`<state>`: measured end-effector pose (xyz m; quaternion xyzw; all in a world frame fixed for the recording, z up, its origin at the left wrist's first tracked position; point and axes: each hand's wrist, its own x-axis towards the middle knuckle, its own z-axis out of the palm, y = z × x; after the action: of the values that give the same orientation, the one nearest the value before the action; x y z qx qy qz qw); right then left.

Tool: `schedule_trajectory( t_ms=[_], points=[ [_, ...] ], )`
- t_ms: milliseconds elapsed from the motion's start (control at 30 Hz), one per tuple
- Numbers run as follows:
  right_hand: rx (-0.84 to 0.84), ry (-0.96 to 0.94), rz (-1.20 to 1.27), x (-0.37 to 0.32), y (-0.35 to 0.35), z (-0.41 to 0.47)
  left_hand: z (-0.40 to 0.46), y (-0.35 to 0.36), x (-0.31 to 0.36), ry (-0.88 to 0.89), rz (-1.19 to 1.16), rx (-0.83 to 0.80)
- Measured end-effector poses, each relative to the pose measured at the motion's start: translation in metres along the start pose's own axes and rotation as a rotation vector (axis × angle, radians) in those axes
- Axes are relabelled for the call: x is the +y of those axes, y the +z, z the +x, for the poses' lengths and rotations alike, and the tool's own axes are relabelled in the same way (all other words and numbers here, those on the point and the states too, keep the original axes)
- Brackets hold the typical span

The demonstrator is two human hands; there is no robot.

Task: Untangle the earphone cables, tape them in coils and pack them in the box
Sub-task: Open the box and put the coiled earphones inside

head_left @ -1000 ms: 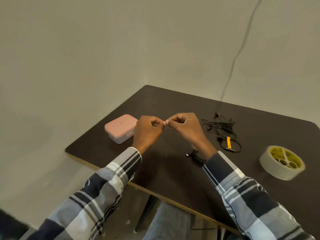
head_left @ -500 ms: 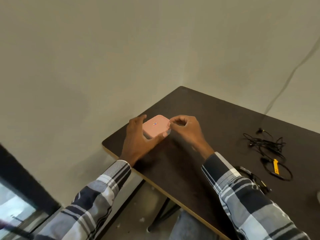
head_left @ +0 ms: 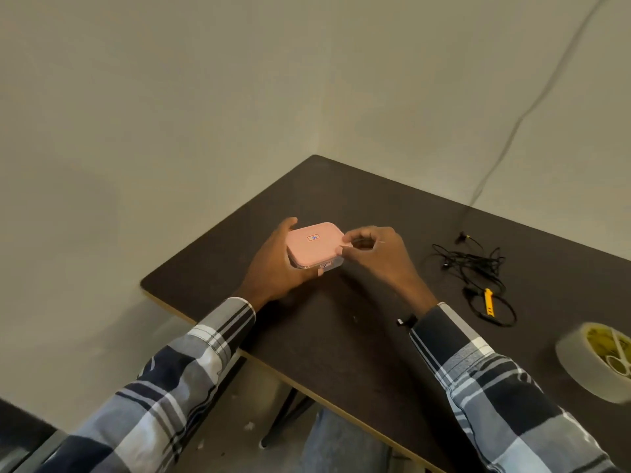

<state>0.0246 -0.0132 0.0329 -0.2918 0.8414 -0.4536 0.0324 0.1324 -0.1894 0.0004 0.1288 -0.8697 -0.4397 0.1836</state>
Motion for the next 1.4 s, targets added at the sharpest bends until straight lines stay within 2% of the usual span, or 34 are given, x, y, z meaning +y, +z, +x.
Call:
schedule_trajectory(
  t_ms=[200,367,567,833,1000,1133,1233,1300,1400],
  points=[
    [-0.062,-0.049,-0.129,0.026,-0.054,-0.027,0.006,0.027,0.021,0.059,-0.109,-0.255],
    [-0.204,-0.079,-0.063,0.042,-0.077,-0.049,0.008,0.034,0.027,0.078,-0.199,-0.449],
    [-0.261,-0.142,-0.164,0.042,-0.082,-0.056,0.006,0.034,0.026,0.036,-0.282,-0.458],
    [-0.328,-0.416,-0.425,0.050,-0.089,-0.046,0.005,0.037,0.025,0.029,-0.310,-0.433],
    [-0.116,-0.667,-0.505,0.048,-0.094,-0.049,0.005,0.039,0.023,0.052,-0.311,-0.410],
    [0.063,-0.703,-0.495,0.040,-0.097,-0.031,0.006,0.040,0.020,0.069,-0.308,-0.409],
    [0.206,-0.616,-0.390,0.041,-0.093,-0.010,0.007,0.040,0.019,0.080,-0.308,-0.432],
    [0.268,-0.461,-0.273,0.043,-0.088,0.006,0.008,0.040,0.019,0.086,-0.311,-0.437],
    [0.261,-0.238,-0.150,0.050,-0.076,0.026,0.008,0.039,0.017,0.092,-0.321,-0.407]
  ],
)
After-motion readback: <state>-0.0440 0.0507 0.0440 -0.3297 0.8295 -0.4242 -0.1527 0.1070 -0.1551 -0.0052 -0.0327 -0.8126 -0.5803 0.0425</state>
